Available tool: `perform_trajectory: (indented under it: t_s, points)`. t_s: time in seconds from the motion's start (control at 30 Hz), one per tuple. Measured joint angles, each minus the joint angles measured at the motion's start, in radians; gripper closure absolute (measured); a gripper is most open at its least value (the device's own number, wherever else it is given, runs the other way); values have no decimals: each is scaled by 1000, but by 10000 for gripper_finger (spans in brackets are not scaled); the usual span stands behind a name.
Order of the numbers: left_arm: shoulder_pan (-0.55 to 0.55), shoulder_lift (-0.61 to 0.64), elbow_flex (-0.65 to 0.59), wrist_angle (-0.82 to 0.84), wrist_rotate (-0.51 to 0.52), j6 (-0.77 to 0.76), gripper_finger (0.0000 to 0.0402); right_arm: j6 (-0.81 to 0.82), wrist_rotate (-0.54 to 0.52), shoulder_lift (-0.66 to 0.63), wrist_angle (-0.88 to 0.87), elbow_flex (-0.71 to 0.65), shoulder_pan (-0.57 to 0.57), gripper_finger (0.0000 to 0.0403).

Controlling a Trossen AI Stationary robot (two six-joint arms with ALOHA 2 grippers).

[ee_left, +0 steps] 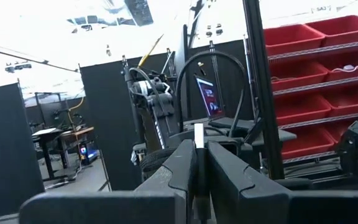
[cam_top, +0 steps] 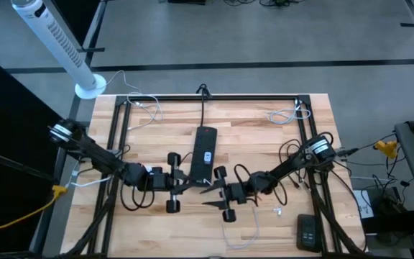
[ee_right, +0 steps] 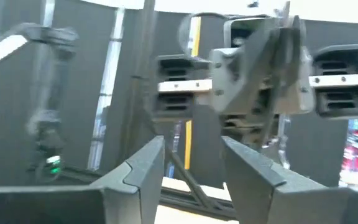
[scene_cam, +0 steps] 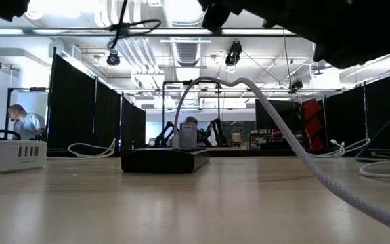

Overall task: Insert USB
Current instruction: Insert the left black charger cable into the white outlet extension

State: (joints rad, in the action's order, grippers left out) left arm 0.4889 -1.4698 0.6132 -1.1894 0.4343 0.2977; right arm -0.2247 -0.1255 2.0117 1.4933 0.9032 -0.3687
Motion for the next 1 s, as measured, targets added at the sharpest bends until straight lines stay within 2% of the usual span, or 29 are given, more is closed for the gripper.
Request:
perform_trajectory:
  t_s: [0.07,0.3,0.83,1.0]
  points:
    - [-1,-20,15,1,-2,3,381,4,-37,16,-6,20,0,255]
    - [-2,-45,54,13,-8,12,381,6,-55,21,-57,43,0,261]
    - [-3,-46,60,31,-11,12,381,5,-60,19,-58,44,9,365]
    - [-2,-46,60,31,-10,12,381,-75,-54,16,-94,42,0,391]
